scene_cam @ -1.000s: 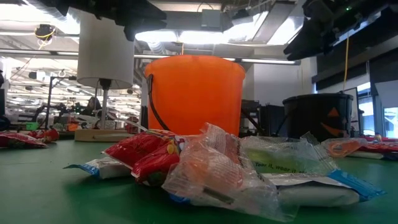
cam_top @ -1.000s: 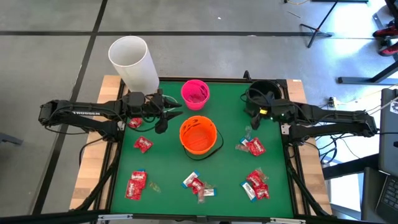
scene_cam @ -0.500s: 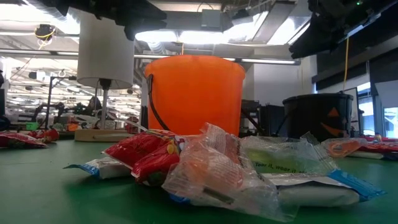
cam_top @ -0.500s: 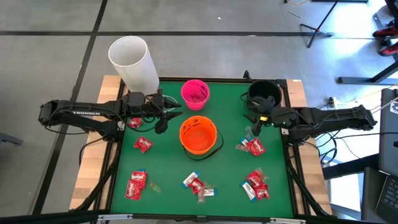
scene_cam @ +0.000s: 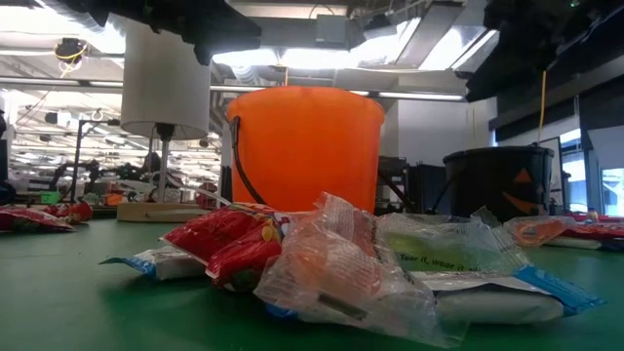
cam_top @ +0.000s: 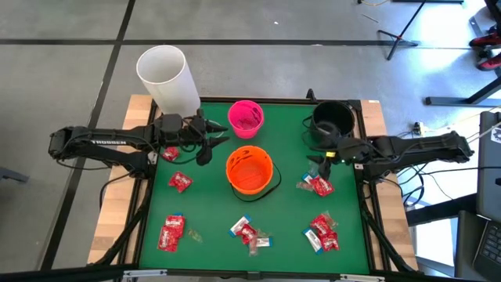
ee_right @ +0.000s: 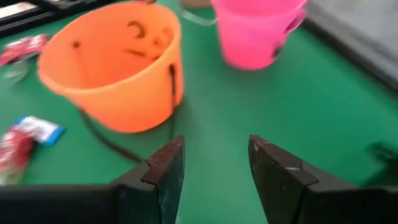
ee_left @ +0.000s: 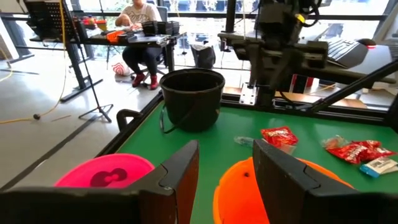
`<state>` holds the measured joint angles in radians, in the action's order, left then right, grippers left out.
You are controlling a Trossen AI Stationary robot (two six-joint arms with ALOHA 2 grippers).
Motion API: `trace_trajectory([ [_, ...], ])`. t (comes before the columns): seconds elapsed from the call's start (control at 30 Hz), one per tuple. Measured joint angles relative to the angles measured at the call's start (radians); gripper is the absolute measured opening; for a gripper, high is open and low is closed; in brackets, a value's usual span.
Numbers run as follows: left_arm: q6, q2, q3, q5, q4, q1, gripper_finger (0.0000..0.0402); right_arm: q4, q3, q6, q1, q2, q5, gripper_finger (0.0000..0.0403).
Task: Sort candy
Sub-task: Put the red candy into the orange bucket
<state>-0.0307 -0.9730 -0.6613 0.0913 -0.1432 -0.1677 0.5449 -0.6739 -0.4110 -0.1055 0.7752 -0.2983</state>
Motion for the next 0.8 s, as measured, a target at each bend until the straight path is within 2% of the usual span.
trace_trajectory([
  [0.17, -0.009, 0.0, 0.0, -0.002, 0.0, -0.009, 0.0141, -0.002, 0.0, -0.038, -0.014, 0.053, 0.08, 0.0174],
  [0.4, -0.038, 0.0, 0.0, -0.008, 0.004, -0.009, 0.0141, 0.053, 0.0, -0.087, -0.113, 0.141, 0.08, 0.0174],
  [0.63, -0.038, 0.0, 0.0, -0.008, 0.004, -0.009, 0.0141, 0.167, 0.0, -0.22, -0.152, 0.22, 0.115, 0.0175],
  [0.8, -0.038, 0.0, 0.0, -0.008, 0.004, -0.009, 0.0141, 0.172, 0.0, -0.275, -0.15, 0.325, 0.193, 0.0197],
])
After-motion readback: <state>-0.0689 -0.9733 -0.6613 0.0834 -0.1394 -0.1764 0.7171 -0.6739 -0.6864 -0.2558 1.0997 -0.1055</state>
